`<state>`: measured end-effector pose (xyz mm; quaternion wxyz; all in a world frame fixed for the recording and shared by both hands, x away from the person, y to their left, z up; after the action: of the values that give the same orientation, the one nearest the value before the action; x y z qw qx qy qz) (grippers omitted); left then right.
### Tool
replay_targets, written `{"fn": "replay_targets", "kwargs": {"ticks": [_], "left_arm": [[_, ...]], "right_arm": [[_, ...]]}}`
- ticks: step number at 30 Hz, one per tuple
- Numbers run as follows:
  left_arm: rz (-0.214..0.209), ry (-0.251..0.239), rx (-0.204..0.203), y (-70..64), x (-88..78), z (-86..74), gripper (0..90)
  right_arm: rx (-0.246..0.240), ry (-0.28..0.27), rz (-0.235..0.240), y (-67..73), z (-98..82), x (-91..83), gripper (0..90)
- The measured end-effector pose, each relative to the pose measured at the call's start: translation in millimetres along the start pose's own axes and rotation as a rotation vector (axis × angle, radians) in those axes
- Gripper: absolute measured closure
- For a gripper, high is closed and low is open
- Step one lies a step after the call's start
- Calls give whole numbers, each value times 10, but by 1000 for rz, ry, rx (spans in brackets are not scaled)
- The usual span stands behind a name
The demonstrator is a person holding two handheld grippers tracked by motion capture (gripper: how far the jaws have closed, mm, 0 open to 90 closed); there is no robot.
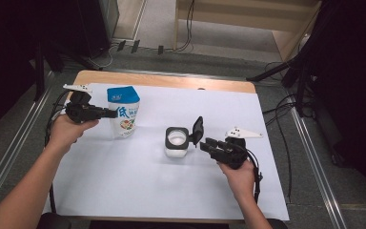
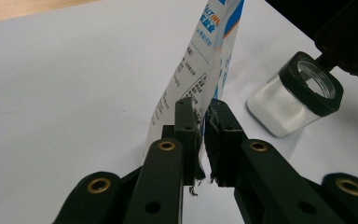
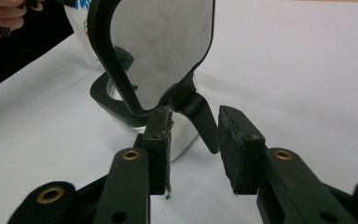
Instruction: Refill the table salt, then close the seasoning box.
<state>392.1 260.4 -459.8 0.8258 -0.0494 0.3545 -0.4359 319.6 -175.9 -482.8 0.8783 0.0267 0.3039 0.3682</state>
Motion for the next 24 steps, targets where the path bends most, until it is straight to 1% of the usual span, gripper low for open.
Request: {"fn": "replay_targets", "kwargs": {"ticks": [3,6,7,8,11,12,14,15,16,18,20,21,22,23,24], "left_arm": [[-11,-6,-1,-13,1,3,807],[-13,-14,7,-28,-13,10,763],[-18,-9,13,-34,-22,11,734],[-16,-12,14,-44,-21,9,734],[-12,1,24,-64,-25,-2,698],[-6,3,26,-68,-27,-3,686],[-5,-1,30,-78,-35,-2,642],[-11,-2,26,-86,-42,-3,642],[-6,-10,29,-86,-45,-5,617],[-2,-17,24,-96,-50,-14,608],[-2,-21,20,-103,-59,-33,577],[6,-21,26,-107,-64,-44,542],[10,-18,22,-122,-70,-61,542],[18,-19,32,-125,-79,-75,527],[19,-17,32,-136,-90,-92,518]], "right_arm": [[-5,-6,1,-10,16,7,694],[-4,-5,-3,-6,39,15,717],[-10,-8,-5,-9,53,29,742],[-10,-8,-5,-9,53,29,742],[0,1,-2,-21,67,52,785],[-4,4,-1,-27,74,60,800],[0,6,6,-35,104,80,844],[0,6,6,-35,104,80,844],[3,9,12,-42,132,99,857],[6,10,16,-45,146,110,861],[3,11,18,-47,169,131,867],[10,12,21,-53,190,146,868],[10,12,21,-53,190,146,868],[6,13,21,-56,202,153,868],[4,10,25,-57,216,160,868]]}}
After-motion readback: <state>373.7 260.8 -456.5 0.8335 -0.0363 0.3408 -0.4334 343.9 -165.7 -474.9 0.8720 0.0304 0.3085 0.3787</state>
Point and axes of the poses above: each handheld gripper's, and its own axes: x roughly forward along the jaws, z roughly out of its top, y roughly to its left, the point moved 3 cm from there along x, roughly forward along the jaws, and after that the axes turned 3 degrees about -z, right-handed, at the moved point
